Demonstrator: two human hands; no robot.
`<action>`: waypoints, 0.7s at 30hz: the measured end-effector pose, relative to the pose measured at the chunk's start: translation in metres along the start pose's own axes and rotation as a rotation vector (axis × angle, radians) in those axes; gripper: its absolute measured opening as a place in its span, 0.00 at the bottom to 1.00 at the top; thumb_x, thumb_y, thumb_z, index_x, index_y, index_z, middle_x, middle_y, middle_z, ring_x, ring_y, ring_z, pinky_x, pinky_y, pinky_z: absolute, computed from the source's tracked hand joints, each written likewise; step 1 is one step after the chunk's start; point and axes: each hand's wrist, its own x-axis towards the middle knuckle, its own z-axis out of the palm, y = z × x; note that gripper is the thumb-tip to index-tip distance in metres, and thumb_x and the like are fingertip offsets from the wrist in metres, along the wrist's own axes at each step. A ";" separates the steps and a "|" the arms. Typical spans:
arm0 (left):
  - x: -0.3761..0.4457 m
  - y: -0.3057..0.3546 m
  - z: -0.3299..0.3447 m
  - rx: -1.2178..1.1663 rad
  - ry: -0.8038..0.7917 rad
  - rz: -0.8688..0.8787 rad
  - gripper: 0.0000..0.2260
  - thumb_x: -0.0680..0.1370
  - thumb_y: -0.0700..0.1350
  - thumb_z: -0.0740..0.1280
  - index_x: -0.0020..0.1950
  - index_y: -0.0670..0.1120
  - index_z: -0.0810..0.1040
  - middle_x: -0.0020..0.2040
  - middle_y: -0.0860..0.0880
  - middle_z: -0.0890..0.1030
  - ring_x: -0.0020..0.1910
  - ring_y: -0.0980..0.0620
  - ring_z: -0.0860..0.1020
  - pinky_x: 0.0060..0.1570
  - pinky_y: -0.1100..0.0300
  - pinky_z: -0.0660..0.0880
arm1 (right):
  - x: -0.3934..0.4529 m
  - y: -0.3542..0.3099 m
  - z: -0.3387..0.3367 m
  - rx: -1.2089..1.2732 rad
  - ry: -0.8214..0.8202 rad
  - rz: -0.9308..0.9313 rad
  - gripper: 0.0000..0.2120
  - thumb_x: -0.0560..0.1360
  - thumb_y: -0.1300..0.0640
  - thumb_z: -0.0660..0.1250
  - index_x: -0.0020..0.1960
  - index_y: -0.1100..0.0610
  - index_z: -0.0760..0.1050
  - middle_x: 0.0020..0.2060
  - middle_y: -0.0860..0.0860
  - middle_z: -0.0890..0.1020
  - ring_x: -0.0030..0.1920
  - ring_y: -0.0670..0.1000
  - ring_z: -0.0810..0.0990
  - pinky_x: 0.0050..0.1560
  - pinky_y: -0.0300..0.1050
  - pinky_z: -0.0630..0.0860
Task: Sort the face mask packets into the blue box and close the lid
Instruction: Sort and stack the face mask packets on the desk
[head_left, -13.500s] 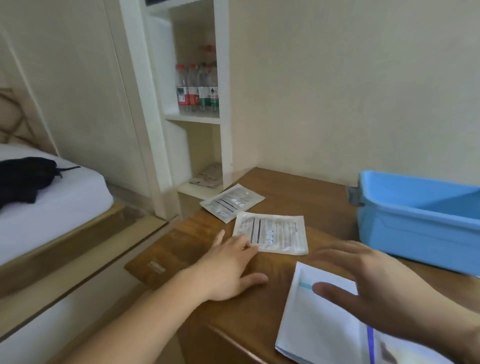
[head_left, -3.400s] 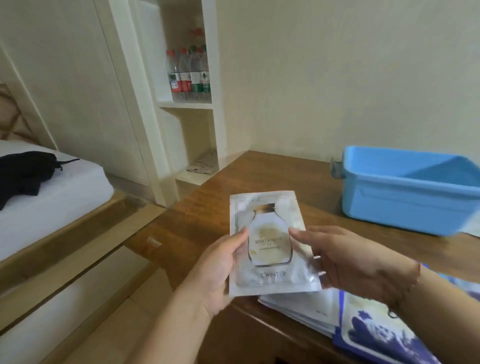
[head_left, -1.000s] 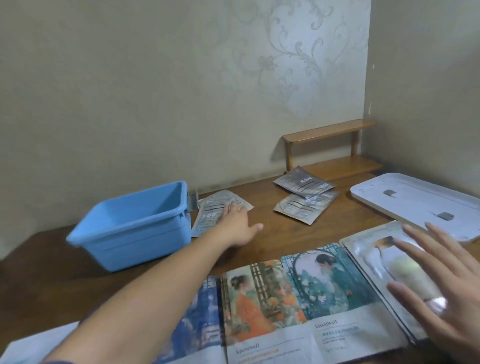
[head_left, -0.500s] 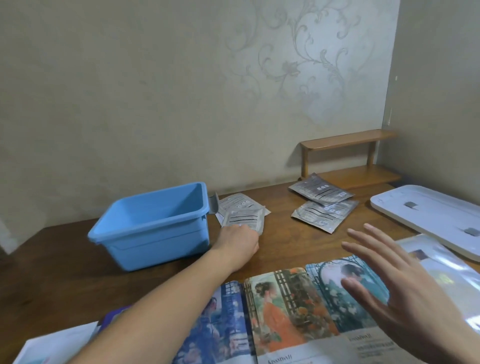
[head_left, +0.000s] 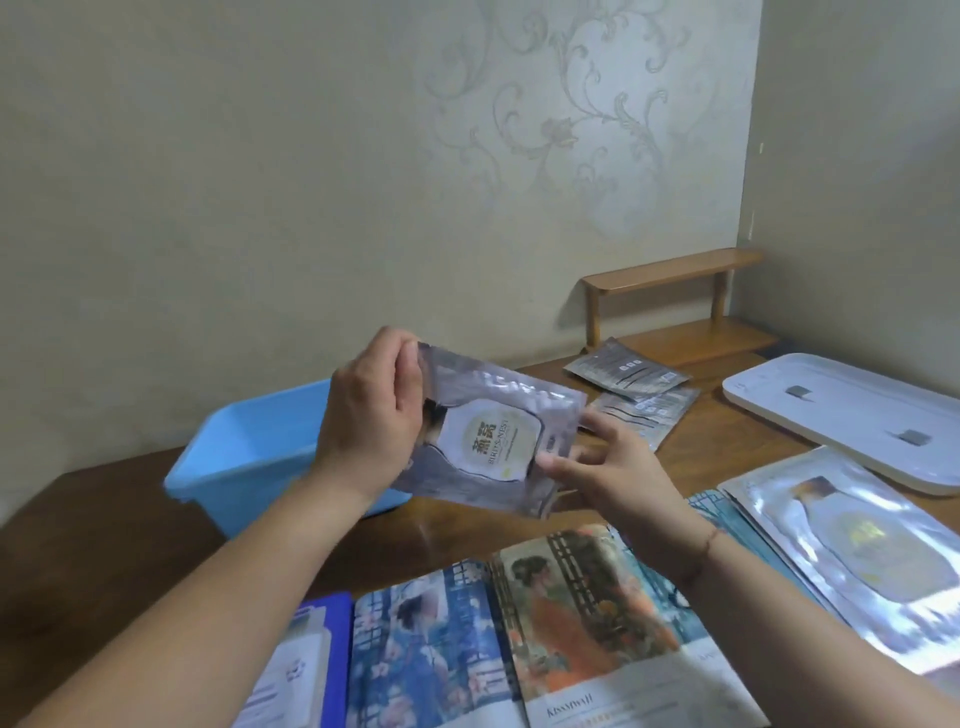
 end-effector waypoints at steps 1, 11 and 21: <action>0.004 -0.003 0.000 -0.021 -0.009 -0.065 0.11 0.83 0.42 0.58 0.44 0.41 0.76 0.32 0.51 0.73 0.31 0.51 0.69 0.33 0.57 0.65 | -0.002 -0.001 0.002 0.037 -0.030 0.001 0.23 0.72 0.64 0.74 0.65 0.59 0.74 0.46 0.62 0.85 0.46 0.62 0.85 0.47 0.64 0.81; 0.006 0.024 0.032 -0.808 -0.404 -0.808 0.04 0.78 0.37 0.68 0.51 0.45 0.79 0.36 0.46 0.81 0.29 0.52 0.76 0.25 0.64 0.74 | -0.074 -0.006 -0.037 0.270 0.235 -0.052 0.07 0.78 0.60 0.65 0.50 0.63 0.80 0.36 0.56 0.85 0.32 0.54 0.82 0.28 0.42 0.78; -0.001 0.152 0.182 -0.700 -0.778 -0.531 0.02 0.78 0.39 0.70 0.48 0.45 0.80 0.26 0.56 0.78 0.25 0.62 0.74 0.30 0.66 0.70 | -0.156 0.022 -0.152 0.024 0.771 -0.044 0.24 0.74 0.62 0.71 0.66 0.45 0.71 0.28 0.60 0.80 0.25 0.53 0.72 0.27 0.42 0.69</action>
